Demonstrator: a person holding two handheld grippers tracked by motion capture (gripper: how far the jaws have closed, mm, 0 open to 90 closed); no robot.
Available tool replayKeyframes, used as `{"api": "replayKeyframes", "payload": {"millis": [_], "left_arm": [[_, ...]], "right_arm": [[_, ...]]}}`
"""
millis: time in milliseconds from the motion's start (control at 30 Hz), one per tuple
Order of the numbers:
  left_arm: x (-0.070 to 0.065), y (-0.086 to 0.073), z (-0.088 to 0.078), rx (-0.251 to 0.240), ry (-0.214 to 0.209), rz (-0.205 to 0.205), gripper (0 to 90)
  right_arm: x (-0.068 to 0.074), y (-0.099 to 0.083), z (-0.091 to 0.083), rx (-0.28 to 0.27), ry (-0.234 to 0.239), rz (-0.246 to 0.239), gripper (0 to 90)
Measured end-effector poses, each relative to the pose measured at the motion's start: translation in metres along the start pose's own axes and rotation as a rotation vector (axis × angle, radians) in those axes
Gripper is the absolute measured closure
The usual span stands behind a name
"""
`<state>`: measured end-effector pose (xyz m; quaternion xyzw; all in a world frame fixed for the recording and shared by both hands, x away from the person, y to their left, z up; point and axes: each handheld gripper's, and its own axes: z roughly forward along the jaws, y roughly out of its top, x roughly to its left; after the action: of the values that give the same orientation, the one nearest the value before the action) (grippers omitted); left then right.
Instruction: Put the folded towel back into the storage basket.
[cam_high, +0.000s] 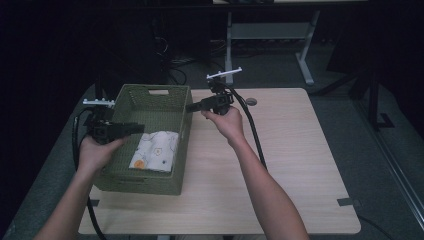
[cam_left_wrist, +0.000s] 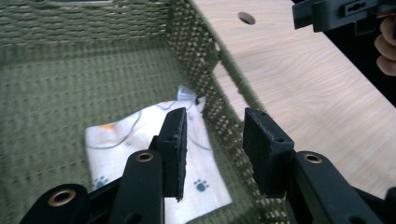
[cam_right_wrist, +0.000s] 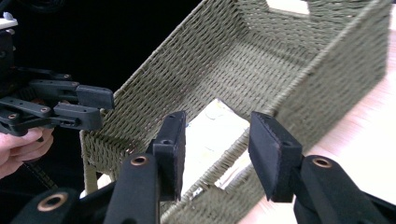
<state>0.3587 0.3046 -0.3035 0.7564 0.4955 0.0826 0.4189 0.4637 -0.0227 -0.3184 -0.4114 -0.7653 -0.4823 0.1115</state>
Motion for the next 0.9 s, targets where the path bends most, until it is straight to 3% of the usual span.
{"api": "replayKeyframes", "payload": {"millis": [900], "left_arm": [[-0.058, 0.012, 0.038, 0.018, -0.079, 0.064, 54.0]], "right_arm": [[-0.049, -0.043, -0.085, -0.085, -0.033, 0.069, 47.3]]}}
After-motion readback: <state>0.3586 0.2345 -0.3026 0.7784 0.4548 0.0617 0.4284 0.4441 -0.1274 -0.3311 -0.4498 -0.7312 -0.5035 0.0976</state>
